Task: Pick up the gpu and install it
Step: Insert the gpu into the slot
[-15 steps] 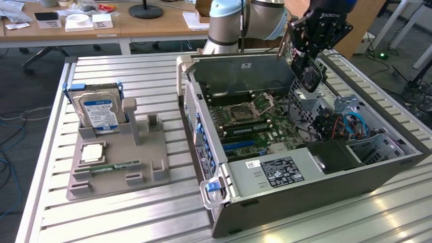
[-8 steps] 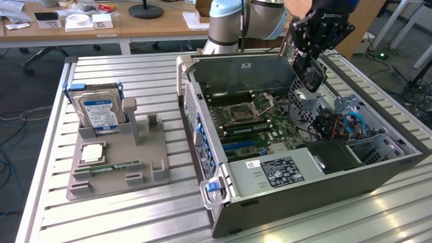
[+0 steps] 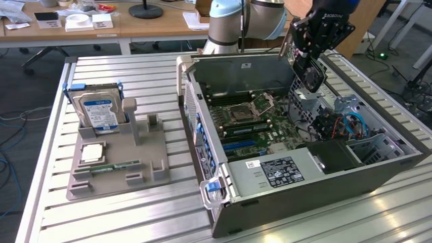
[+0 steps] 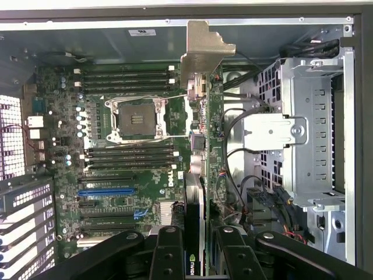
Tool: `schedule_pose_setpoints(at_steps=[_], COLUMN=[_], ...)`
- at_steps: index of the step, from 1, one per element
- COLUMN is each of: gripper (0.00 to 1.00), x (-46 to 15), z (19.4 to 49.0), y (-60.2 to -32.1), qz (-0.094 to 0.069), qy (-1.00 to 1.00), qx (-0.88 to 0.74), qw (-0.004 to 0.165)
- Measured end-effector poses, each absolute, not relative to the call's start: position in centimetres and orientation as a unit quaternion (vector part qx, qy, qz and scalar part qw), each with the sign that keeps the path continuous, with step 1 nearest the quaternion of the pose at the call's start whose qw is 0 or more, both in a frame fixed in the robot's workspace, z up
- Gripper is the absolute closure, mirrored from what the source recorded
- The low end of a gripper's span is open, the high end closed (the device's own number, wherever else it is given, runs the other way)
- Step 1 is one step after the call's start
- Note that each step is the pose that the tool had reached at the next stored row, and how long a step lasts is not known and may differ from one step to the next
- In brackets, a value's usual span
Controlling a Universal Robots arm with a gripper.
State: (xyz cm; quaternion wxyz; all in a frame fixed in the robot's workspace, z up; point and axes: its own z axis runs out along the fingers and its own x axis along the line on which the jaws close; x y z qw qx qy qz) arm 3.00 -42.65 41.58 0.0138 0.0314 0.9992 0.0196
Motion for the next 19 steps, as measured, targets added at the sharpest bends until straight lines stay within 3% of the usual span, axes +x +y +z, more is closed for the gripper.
schedule_pose_setpoints(at_steps=[19], gripper=[0.74], x=[2.99], z=[41.58], y=[-42.65], qz=[0.02], qy=[1.0], qx=[0.006], qw=[0.013])
